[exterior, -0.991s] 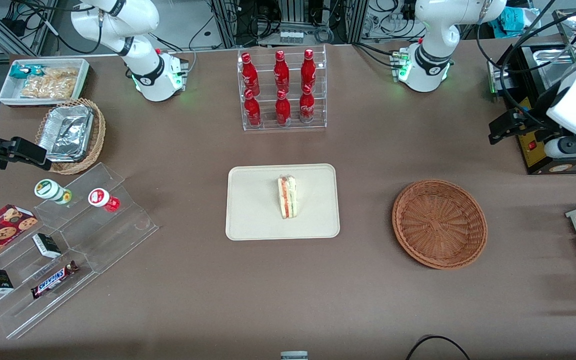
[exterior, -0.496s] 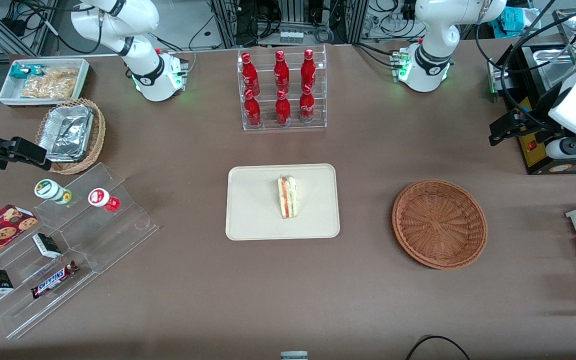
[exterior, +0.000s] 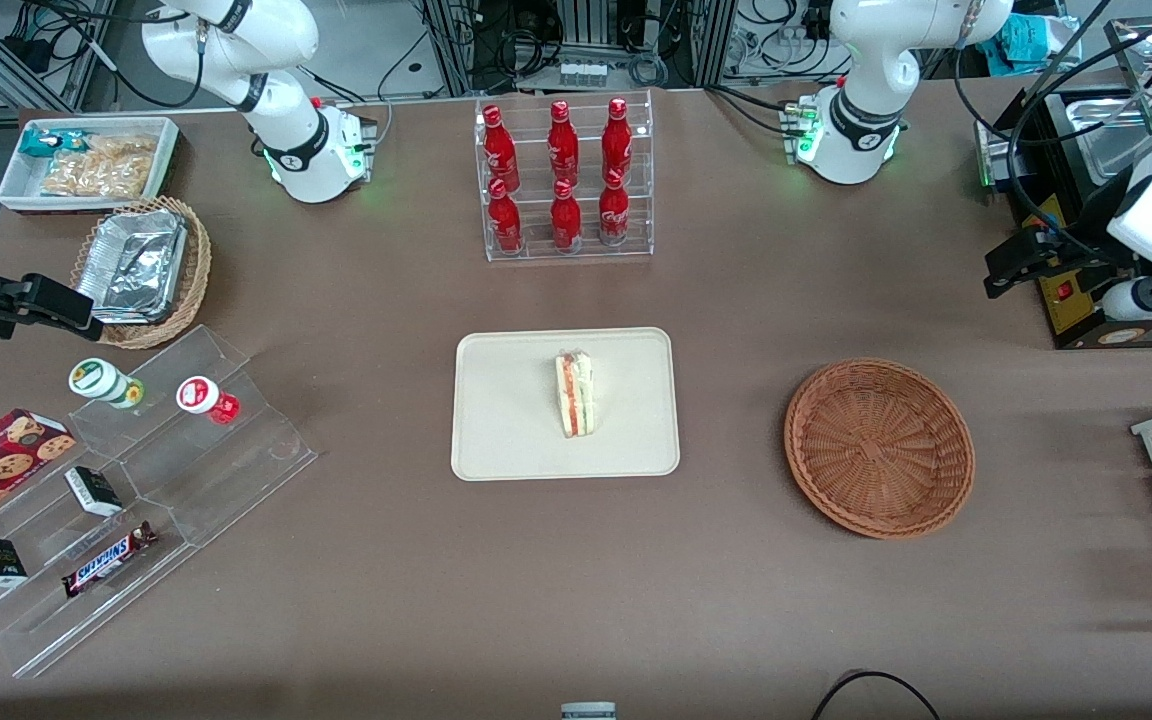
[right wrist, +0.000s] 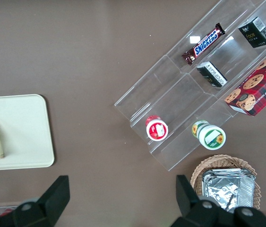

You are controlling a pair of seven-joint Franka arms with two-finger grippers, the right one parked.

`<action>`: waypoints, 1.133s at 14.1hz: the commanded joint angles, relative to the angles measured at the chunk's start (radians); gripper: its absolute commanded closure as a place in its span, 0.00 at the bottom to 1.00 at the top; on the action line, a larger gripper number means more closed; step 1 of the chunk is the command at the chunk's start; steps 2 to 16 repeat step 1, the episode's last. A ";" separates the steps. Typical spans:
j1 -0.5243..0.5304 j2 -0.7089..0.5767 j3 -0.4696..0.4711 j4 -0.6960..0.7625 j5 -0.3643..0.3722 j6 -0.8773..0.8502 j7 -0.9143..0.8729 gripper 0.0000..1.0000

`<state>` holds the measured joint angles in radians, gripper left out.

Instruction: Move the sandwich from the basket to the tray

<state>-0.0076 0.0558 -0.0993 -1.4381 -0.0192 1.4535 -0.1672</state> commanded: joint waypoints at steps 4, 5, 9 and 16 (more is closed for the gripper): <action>0.011 0.007 -0.007 0.018 0.004 0.001 0.014 0.00; 0.011 0.007 -0.007 0.018 0.004 0.001 0.014 0.00; 0.011 0.007 -0.007 0.018 0.004 0.001 0.014 0.00; 0.011 0.007 -0.007 0.018 0.004 0.001 0.014 0.00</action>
